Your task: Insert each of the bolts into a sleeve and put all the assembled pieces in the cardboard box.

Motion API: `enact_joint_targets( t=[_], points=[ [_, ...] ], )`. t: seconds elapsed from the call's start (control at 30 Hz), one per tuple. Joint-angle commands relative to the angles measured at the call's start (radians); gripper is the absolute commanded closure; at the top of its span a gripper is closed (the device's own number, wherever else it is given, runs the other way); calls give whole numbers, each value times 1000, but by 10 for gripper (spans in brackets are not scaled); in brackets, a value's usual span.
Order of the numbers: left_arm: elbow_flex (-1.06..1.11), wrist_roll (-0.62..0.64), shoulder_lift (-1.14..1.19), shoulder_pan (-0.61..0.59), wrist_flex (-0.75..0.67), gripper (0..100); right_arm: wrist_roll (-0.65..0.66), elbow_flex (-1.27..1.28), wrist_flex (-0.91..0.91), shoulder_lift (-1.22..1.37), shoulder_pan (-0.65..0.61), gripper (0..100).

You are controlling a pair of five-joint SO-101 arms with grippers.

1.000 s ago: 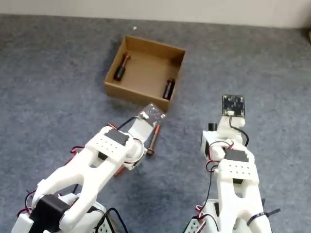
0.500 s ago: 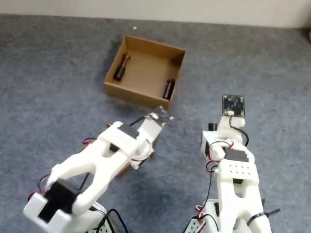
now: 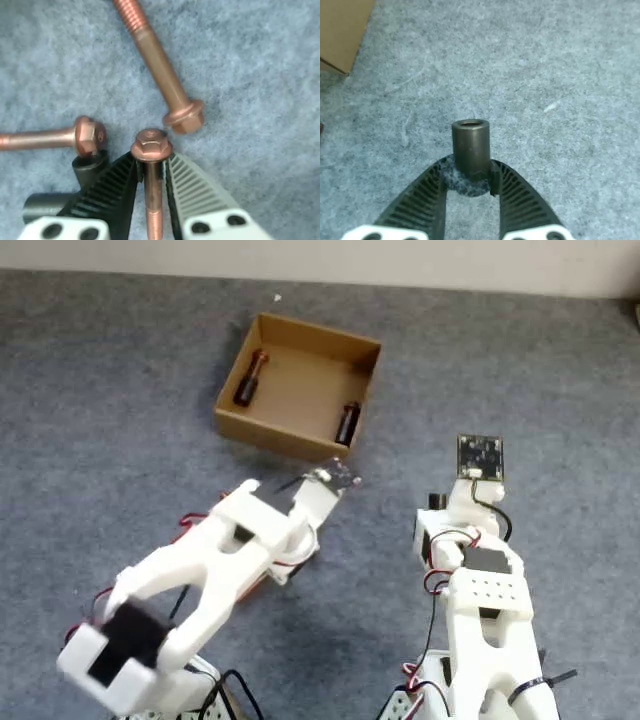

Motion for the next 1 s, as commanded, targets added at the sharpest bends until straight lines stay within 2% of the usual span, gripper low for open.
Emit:
enact_joint_targets(
  t=[0.0,0.2,0.3,0.37,0.57,0.77,0.97],
  points=[
    [99,6,-170,8,-68,995,-11,-16,-28,-33,2,994],
    [231,23,-438,-41,-126,995,-17,-19,-27,-35,-48,994],
    [252,78,-547,-108,-124,995,-124,-19,-21,-61,-62,994],
    [266,98,-615,-148,-124,995,-173,-19,19,-134,-67,994],
    [315,157,-874,-197,-121,995,-175,22,127,-478,-176,994],
    [386,222,-1147,-245,-120,995,-175,147,128,-727,-266,994],
    [490,222,-1414,-246,-120,995,-175,214,130,-862,-332,994]
  ],
)
